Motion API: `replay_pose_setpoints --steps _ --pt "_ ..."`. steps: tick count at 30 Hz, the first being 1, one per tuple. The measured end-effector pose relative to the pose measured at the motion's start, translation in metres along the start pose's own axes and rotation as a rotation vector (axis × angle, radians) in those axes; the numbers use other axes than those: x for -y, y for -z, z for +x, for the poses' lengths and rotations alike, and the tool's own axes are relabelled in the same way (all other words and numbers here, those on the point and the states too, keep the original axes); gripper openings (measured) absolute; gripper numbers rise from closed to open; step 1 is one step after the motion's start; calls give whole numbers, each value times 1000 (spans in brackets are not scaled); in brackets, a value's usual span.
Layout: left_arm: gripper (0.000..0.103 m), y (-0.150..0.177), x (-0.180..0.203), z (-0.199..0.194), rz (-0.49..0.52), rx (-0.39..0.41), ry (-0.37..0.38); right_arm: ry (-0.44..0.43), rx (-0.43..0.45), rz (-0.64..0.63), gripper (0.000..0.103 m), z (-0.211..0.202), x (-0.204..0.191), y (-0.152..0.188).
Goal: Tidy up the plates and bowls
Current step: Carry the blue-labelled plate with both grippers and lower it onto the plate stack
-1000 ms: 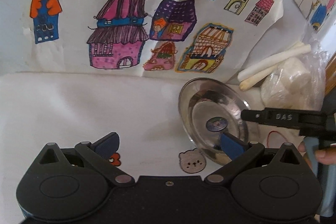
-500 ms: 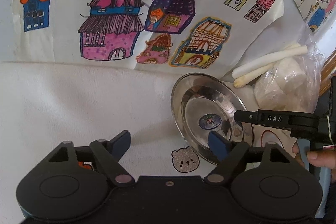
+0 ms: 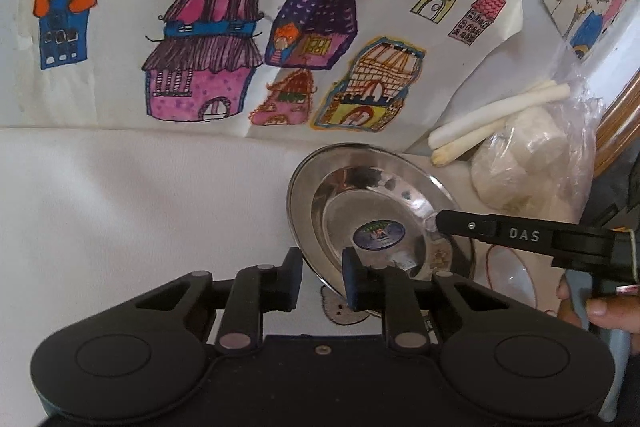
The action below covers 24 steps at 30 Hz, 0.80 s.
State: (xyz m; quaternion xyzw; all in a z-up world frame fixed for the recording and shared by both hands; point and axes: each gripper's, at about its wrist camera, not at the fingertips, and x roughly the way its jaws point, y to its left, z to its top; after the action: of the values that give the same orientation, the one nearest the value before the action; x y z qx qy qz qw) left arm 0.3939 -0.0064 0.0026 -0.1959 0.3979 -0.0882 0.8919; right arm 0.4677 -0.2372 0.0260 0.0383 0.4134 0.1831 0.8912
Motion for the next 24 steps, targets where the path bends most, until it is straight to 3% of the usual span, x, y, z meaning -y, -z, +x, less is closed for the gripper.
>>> replay_pose_setpoints --steps 12,24 --pt "19 1 -11 -15 -25 13 21 -16 2 -9 19 -14 -5 6" --pt "19 5 -18 -51 -36 51 47 -44 64 -43 19 -43 -23 12"
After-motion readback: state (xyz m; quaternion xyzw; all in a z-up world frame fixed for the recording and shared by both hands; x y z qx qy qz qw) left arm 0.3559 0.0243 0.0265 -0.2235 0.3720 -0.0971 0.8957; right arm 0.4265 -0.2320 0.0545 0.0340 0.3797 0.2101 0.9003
